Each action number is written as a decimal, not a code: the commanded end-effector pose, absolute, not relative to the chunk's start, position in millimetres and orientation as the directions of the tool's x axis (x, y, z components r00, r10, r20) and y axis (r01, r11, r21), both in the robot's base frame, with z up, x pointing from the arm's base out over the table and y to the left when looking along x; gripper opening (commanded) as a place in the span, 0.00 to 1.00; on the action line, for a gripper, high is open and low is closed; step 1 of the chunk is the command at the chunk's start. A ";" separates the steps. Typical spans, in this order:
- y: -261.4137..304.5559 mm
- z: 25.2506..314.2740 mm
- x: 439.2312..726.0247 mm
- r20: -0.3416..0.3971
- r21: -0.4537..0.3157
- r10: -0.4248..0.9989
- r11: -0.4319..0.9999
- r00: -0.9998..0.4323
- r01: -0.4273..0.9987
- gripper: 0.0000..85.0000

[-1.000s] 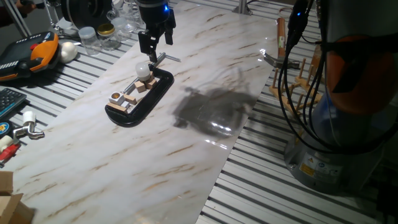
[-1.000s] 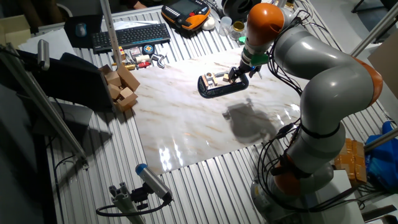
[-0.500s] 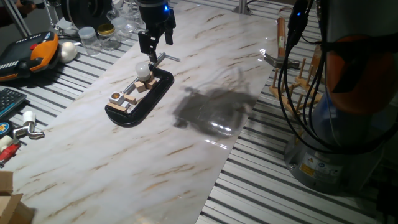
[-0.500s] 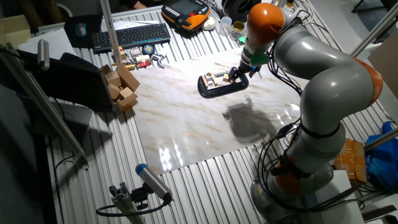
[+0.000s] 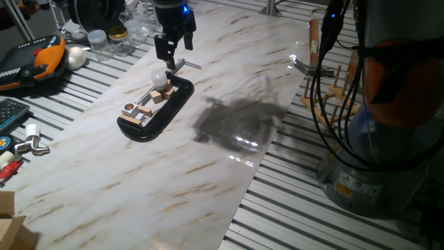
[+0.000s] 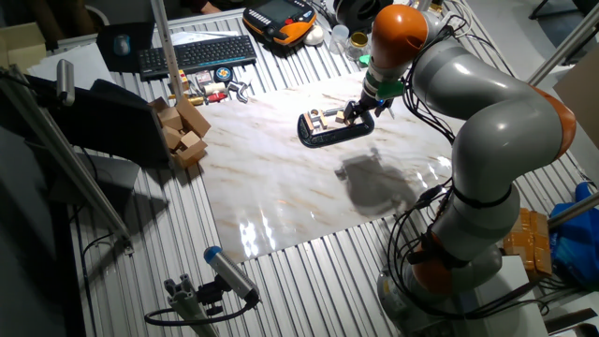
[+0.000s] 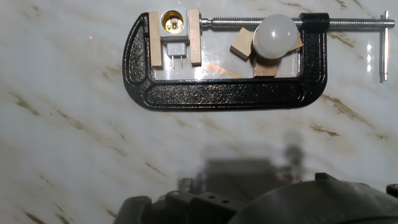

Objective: Install the light bulb by rotating it

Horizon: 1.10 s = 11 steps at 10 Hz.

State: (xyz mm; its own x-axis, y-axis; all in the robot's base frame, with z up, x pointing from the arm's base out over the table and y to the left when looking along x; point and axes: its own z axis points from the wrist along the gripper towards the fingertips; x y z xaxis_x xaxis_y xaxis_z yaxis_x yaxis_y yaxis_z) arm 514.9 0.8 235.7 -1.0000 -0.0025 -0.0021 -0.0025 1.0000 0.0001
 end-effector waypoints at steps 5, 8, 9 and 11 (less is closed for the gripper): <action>1.2 237.7 514.9 0.086 -0.025 -0.015 1.000 -0.996 -0.017 0.00; 1.5 237.7 515.1 0.080 -0.026 -0.017 0.999 -0.997 -0.019 0.00; 1.6 237.7 515.2 0.080 -0.026 -0.017 0.999 -0.997 -0.019 0.00; 1.4 237.0 515.4 0.077 -0.028 -0.014 0.999 -0.997 -0.016 0.00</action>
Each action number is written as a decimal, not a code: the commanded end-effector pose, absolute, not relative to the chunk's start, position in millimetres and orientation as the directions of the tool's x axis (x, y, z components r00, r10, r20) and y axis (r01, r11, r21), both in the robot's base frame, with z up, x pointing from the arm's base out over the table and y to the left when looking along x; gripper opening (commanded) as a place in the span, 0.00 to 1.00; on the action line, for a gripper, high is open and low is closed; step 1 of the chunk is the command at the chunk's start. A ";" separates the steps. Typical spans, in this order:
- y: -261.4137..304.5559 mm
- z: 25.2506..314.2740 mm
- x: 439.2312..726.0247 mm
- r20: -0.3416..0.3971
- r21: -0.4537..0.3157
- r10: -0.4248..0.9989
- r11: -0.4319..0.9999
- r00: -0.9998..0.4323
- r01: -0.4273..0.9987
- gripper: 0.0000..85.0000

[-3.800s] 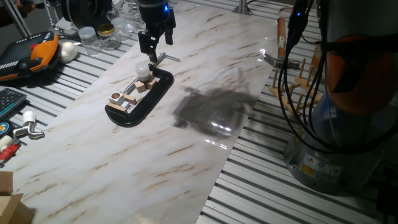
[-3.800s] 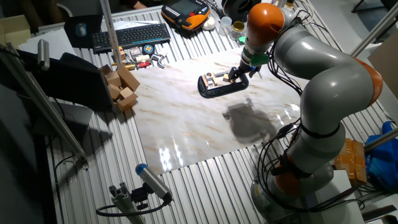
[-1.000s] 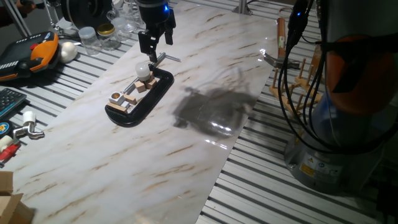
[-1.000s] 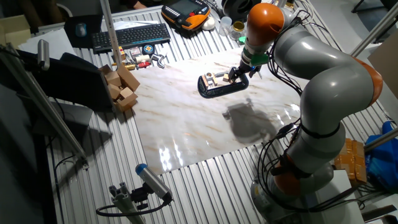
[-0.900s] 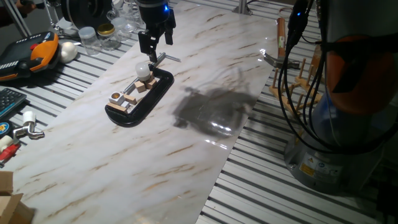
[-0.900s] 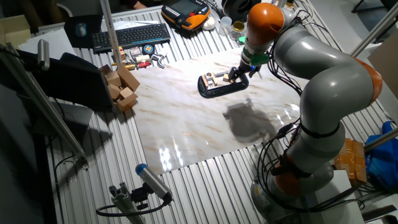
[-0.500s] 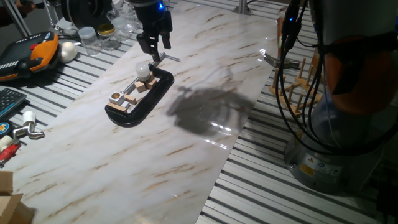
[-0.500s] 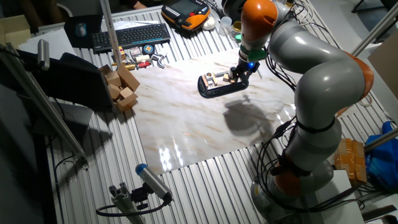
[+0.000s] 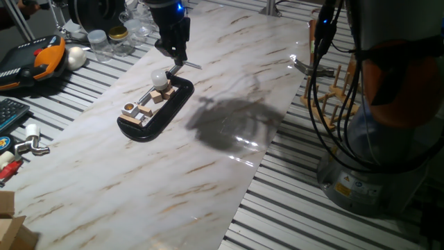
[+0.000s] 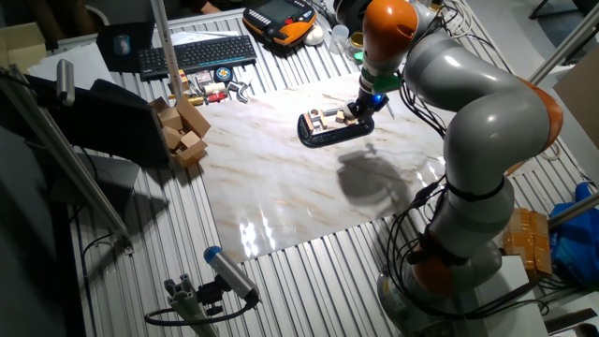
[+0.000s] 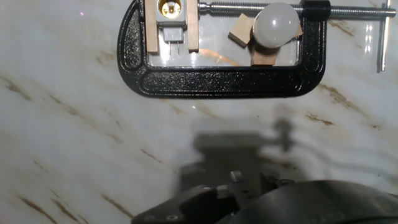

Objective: Install the light bulb by rotating it

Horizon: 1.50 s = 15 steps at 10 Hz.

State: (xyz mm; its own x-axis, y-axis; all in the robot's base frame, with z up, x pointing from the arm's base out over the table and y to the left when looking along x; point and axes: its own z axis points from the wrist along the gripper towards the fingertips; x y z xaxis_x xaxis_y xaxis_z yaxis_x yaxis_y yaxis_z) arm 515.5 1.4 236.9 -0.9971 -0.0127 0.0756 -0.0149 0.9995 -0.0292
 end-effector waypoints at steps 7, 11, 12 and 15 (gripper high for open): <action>-0.2 221.0 524.4 0.054 -0.042 0.006 0.999 -0.998 0.004 0.00; -4.5 203.3 534.4 0.050 -0.033 0.013 0.999 -0.999 0.012 0.00; -7.2 200.4 538.1 0.059 -0.022 0.013 1.000 -0.998 0.012 0.00; -13.9 201.6 554.9 0.081 -0.021 0.010 1.000 -0.997 0.009 0.00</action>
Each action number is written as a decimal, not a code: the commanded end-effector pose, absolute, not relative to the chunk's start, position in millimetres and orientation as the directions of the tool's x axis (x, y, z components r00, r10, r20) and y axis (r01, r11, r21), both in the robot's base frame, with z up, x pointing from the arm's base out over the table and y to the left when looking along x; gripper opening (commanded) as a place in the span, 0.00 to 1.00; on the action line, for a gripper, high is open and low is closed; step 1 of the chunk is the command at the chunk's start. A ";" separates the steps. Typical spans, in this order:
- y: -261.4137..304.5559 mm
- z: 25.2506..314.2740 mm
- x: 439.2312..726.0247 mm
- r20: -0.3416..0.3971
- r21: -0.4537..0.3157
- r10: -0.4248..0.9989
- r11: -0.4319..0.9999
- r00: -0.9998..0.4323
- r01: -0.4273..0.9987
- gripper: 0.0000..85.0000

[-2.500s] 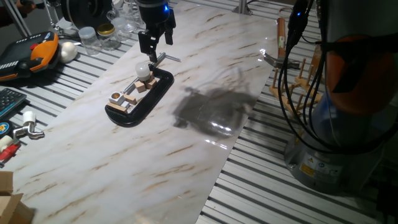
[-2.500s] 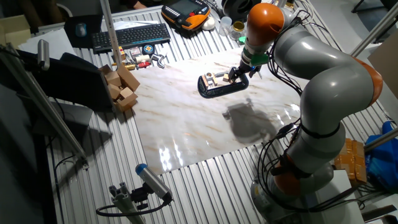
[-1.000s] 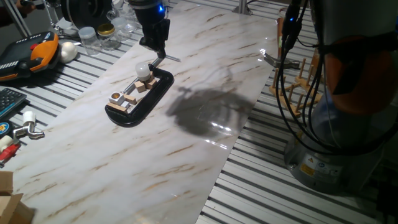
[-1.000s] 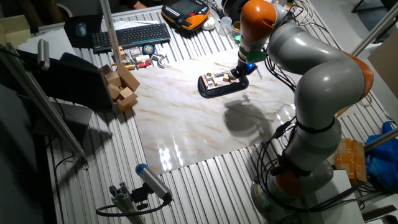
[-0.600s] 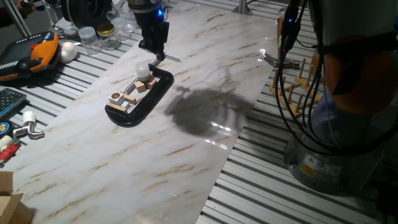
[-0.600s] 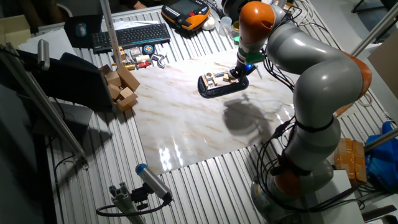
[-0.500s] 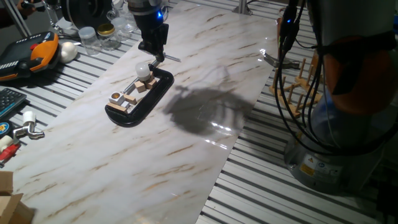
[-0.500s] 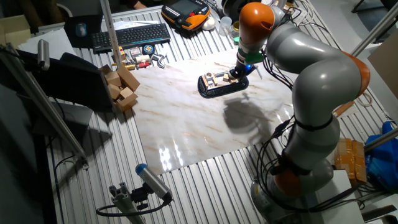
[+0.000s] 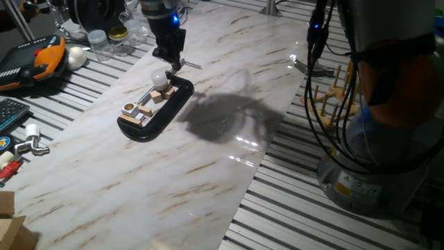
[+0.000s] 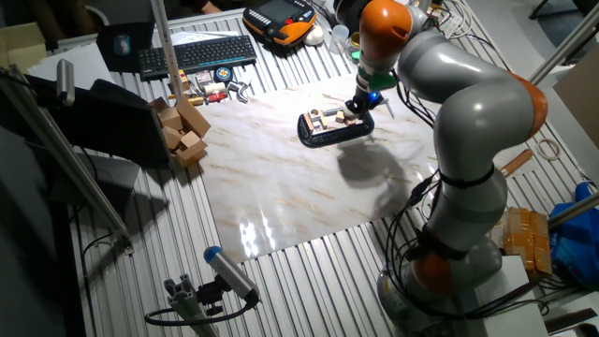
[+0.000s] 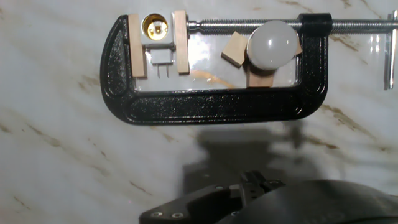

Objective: Install the light bulb by rotating it

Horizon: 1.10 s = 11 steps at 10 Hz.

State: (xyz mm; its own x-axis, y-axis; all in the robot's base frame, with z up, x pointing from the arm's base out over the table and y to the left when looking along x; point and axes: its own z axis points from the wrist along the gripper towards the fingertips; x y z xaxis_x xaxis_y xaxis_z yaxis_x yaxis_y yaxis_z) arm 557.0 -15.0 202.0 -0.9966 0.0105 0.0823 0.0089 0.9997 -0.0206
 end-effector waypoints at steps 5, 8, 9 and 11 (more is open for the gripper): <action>-20.3 207.4 573.5 0.079 -0.032 0.013 0.999 -0.997 0.010 0.00; -21.0 208.7 574.3 0.060 -0.043 0.020 0.999 -0.998 0.018 0.00; -21.2 206.8 574.5 0.067 -0.043 0.028 0.999 -0.997 0.026 0.00; -21.8 199.0 575.4 0.058 -0.033 0.041 0.999 -0.997 0.039 0.00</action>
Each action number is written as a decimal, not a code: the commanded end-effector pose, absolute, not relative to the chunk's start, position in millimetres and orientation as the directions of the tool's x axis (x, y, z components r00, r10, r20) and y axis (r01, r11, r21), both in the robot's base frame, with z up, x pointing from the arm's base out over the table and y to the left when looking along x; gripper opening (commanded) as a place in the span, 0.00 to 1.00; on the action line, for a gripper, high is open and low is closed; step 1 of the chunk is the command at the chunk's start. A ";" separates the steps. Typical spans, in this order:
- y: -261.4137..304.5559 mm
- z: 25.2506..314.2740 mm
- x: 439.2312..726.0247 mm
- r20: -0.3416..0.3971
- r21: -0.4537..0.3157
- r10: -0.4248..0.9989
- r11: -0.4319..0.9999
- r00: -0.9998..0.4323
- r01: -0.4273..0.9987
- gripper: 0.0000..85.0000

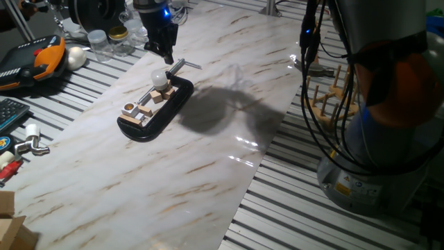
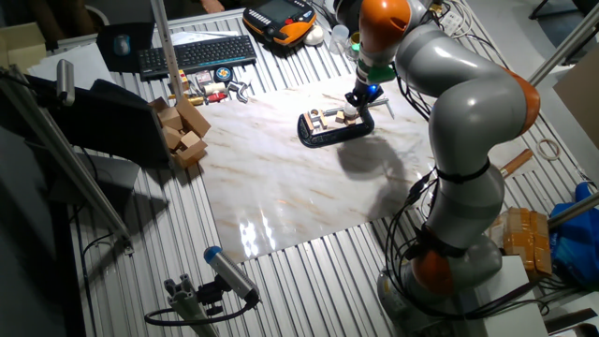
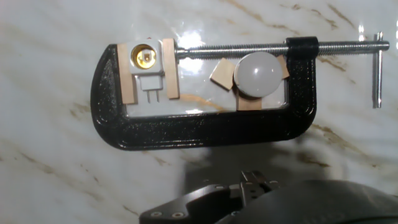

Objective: Install the light bulb by rotating it

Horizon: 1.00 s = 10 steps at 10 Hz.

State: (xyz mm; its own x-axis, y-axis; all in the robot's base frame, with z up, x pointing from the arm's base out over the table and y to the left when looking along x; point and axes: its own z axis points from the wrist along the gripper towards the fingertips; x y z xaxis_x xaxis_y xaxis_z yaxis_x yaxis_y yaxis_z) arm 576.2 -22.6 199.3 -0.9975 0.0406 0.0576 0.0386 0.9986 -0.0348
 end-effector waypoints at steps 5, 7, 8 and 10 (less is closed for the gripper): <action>-28.5 196.6 584.1 0.038 -0.052 0.035 0.998 -0.999 0.033 0.00; -28.0 191.6 585.4 0.046 -0.032 0.038 0.999 -0.998 0.036 0.00; -27.3 190.4 585.8 0.049 -0.025 0.039 0.999 -0.998 0.038 0.00; -27.1 190.5 585.9 0.059 -0.010 0.041 0.999 -0.997 0.041 0.00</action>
State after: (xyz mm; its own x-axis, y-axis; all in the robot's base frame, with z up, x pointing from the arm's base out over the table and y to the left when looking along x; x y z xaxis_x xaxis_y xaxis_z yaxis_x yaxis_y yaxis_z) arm 585.8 -27.4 190.4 -0.9974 0.0418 0.0590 0.0412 0.9991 -0.0109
